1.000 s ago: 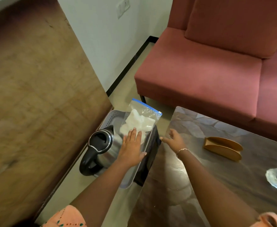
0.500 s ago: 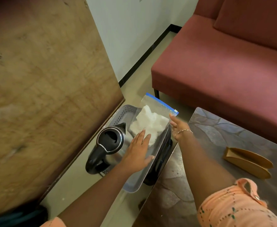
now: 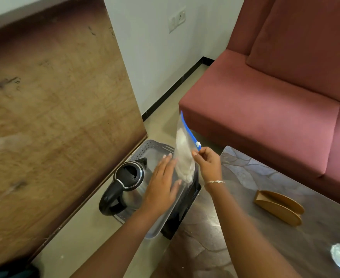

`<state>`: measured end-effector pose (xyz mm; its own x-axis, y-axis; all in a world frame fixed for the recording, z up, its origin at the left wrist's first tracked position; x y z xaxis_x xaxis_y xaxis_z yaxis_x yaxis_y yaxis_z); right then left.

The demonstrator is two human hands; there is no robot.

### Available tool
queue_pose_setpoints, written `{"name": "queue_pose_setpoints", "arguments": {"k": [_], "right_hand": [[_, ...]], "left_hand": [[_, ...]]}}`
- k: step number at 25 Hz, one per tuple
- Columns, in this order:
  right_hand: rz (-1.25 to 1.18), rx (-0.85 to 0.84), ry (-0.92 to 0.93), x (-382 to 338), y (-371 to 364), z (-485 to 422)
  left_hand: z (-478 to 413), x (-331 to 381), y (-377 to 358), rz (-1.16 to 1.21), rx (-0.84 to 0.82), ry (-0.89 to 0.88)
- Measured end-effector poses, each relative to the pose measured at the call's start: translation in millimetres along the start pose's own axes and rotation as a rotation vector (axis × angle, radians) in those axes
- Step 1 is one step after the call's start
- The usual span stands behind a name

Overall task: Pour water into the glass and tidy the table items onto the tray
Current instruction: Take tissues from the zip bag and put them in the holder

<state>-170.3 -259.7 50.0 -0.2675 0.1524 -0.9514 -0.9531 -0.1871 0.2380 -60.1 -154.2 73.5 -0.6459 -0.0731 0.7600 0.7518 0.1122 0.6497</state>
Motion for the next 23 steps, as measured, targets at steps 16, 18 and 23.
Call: {"name": "queue_pose_setpoints", "arguments": {"k": [16,18,23], "right_hand": [[0.184,0.164,0.397,-70.8,222.1,193.0],[0.052,0.175,0.401,-74.6,242.4,202.1],[0.018,0.278,0.442,-82.9,274.9,212.9]], "left_hand": [[52.6,243.3,-34.7,0.301,0.0,-0.382],[60.2,265.3,-44.5,0.287,0.002,-0.456],[69.2,300.0,-62.1,0.297,0.032,-0.526]]}}
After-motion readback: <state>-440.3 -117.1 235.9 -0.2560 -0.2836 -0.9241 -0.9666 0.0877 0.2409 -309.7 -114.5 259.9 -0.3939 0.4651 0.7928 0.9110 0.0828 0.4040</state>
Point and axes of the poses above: each hand's wrist, its own z-axis away from the middle knuckle, its own y-axis out of the back of the hand, x = y × z, the point moved 4 cm from there along -z, towards the middle knuckle, and after that the axes turned 10 degrees about z, right-handed, at the moved point
